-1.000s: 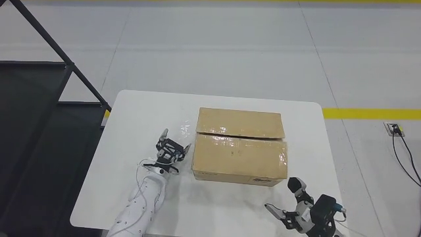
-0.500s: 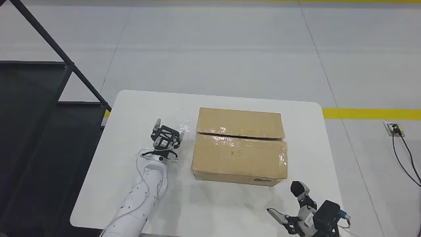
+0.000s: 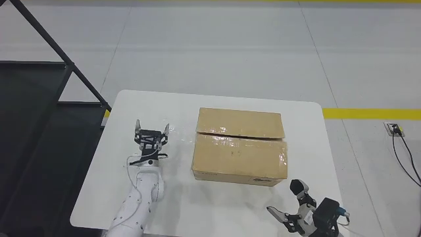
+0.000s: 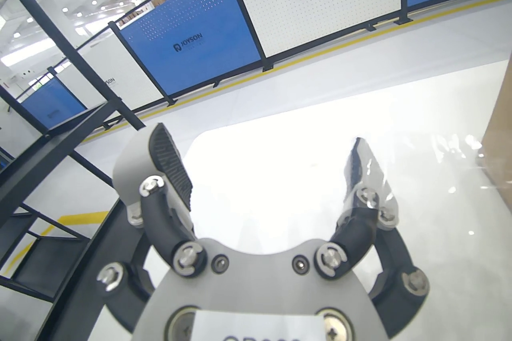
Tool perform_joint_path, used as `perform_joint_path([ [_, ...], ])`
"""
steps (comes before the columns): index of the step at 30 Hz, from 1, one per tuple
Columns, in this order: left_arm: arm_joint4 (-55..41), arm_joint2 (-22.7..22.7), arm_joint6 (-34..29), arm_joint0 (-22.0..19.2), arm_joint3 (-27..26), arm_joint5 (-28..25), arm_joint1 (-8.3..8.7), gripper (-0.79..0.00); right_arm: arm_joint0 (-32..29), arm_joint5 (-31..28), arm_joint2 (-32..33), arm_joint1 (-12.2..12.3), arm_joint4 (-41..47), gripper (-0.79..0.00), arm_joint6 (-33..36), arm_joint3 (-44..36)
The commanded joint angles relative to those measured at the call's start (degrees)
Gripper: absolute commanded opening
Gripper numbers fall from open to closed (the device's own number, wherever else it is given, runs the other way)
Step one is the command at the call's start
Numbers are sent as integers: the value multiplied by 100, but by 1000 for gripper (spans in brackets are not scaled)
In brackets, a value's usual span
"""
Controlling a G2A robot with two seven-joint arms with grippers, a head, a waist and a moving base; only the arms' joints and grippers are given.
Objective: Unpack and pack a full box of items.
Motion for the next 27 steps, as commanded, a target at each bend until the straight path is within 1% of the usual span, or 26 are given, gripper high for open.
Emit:
perform_joint_path([
  [1,53,-33,-99,113,-149,225,1,0,27,-17,-1,2,5,0,9,15],
  [5,158,-108,-315,281,-320,426,14,0,54,-47,7,6,26,0,22,45],
  [17,26,-373,-700,565,-550,590,25,0,175,-134,2,16,84,0,56,145],
  [21,-32,-477,-733,653,-625,743,24,0,224,-162,-10,18,98,0,72,179],
  [24,-125,-564,-643,793,-875,721,30,0,256,-187,-15,22,101,0,95,201],
  [27,-125,-564,-643,793,-875,721,30,0,280,-208,-15,25,104,0,103,211],
])
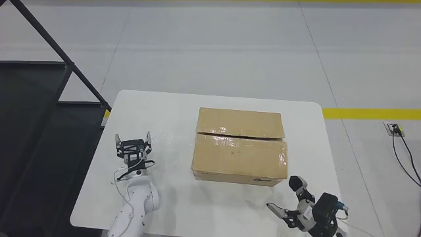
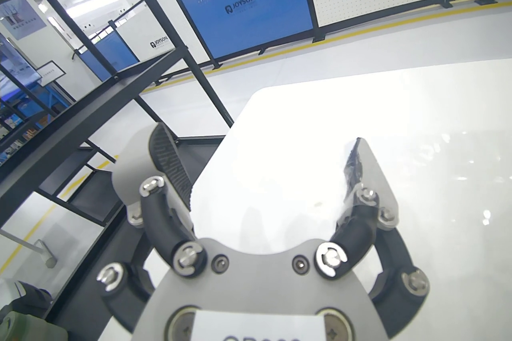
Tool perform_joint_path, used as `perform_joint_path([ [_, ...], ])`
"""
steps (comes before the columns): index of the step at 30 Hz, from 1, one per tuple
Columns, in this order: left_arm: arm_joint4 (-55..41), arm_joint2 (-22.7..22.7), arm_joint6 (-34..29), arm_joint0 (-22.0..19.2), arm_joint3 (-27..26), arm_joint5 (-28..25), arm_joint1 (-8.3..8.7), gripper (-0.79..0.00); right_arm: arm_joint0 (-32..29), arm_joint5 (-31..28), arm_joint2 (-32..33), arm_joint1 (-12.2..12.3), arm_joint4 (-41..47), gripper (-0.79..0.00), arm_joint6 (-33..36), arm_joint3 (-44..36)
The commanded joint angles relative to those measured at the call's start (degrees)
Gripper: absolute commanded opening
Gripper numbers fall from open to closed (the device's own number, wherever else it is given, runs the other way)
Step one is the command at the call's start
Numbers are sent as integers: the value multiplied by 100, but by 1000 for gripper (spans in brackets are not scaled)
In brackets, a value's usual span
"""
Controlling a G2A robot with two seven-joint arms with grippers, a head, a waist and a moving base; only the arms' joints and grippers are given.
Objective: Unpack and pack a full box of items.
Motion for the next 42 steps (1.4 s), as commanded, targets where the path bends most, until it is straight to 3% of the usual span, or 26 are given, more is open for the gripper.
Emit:
perform_joint_path([
  [1,4,3,-4,-5,15,1,0,0,15,-11,0,2,-3,0,6,2],
  [10,-1,-80,-124,30,-27,14,12,0,85,-80,-15,13,-9,0,61,31],
  [26,340,-673,-718,-139,403,1166,62,0,246,-224,-39,38,32,0,308,62],
  [38,306,-696,-772,-132,399,1157,63,0,415,-299,-92,53,107,0,447,144],
  [42,233,-967,-1075,-165,424,1093,112,0,460,-297,-113,56,113,0,476,163],
])
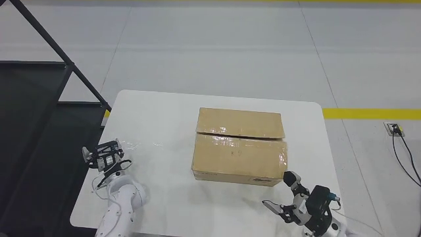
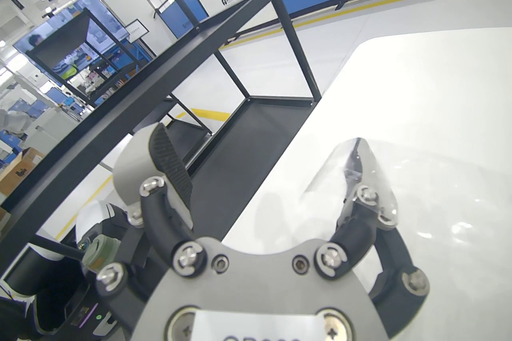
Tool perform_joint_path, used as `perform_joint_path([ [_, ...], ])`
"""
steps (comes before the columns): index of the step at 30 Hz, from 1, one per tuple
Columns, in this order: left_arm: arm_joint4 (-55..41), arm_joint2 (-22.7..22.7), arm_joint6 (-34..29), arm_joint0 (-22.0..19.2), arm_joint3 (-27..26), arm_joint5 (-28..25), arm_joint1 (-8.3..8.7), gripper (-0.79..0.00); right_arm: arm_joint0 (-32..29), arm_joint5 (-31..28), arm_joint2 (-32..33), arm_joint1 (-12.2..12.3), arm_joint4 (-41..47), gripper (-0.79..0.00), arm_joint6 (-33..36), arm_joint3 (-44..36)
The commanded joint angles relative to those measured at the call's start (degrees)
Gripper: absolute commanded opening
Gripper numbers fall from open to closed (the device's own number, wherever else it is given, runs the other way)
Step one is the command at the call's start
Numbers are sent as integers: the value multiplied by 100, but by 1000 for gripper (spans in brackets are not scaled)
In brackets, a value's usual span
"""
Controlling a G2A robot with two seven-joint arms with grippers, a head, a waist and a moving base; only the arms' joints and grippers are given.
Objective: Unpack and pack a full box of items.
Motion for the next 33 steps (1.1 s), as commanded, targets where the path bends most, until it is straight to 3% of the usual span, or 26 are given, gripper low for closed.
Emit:
perform_joint_path([
  [1,5,-146,-121,-38,58,35,28,0,11,1,0,2,8,0,5,6],
  [12,-156,-509,-271,-128,182,164,65,0,136,32,-80,8,56,0,108,-6],
  [21,-473,-705,-3,52,-290,208,48,0,261,50,-209,6,54,0,171,27],
  [27,-439,-727,581,530,-1049,-589,79,0,427,-349,-46,44,486,0,357,101],
  [30,-209,-707,1047,895,-1578,-1394,132,0,568,-892,248,101,1040,0,558,216],
  [33,422,-788,1781,1398,-2053,-2618,264,0,617,-1230,542,159,1592,0,815,252],
])
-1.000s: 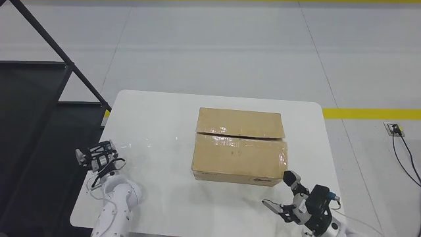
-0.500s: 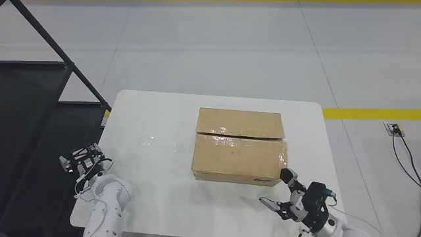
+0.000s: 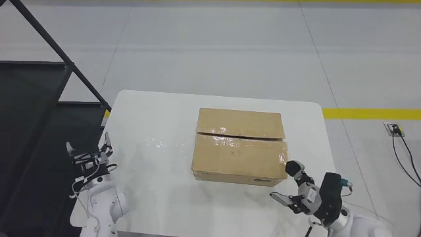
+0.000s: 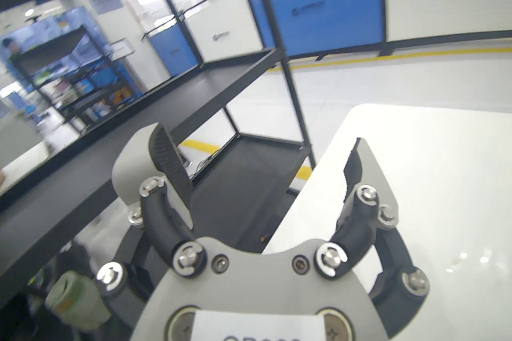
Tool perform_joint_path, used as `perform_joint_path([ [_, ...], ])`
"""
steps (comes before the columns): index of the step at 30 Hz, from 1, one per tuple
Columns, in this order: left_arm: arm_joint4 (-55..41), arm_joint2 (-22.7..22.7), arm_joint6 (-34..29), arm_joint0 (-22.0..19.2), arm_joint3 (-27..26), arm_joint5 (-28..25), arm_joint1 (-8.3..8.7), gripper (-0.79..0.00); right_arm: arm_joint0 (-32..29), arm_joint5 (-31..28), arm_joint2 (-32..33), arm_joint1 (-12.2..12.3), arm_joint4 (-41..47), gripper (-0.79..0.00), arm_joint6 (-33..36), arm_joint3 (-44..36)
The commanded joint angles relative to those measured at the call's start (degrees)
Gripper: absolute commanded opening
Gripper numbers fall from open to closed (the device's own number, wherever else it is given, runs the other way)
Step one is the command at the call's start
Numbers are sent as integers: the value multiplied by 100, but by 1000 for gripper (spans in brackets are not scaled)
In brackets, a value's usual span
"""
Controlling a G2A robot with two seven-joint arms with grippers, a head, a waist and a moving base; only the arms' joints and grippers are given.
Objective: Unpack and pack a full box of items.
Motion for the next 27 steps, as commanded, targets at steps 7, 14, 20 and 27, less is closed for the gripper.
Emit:
perform_joint_path([
  [7,336,-65,363,230,-182,-599,62,0,-53,59,185,33,496,0,299,-18],
  [14,27,8,-38,329,-519,-1168,59,0,131,291,63,25,479,0,406,109],
  [20,-947,-102,-1454,442,-1374,-2451,93,0,701,178,189,93,1317,0,1063,729],
  [27,-2735,-433,-3256,575,-2171,-4290,189,0,1819,-17,-18,290,3130,0,3406,1853],
])
